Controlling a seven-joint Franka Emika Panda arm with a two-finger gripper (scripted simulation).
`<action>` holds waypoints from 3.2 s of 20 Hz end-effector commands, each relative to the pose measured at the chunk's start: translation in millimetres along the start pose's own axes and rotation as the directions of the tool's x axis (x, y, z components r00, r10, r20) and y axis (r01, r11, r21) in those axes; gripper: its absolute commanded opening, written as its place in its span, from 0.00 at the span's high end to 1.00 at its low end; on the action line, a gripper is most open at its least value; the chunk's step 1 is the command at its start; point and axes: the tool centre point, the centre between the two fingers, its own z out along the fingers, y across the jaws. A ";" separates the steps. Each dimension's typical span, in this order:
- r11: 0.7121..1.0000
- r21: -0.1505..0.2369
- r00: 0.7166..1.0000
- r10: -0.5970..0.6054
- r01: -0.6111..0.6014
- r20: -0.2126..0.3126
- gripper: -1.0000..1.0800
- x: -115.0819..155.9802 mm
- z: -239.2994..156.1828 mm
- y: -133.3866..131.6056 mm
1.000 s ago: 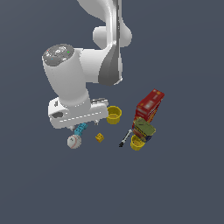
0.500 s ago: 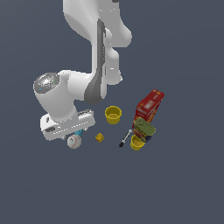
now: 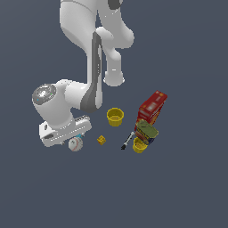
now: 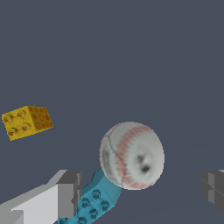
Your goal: Pick up a designated object from a clutter of objects.
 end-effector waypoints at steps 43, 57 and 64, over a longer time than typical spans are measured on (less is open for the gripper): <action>1.000 -0.001 1.000 -0.007 0.007 0.000 1.00 4.3 25.0 -26.3; 1.000 -0.002 1.000 -0.007 0.007 0.001 1.00 28.1 -77.9 -134.1; 1.000 -0.005 1.000 -0.007 0.007 0.002 1.00 43.0 -141.3 -198.9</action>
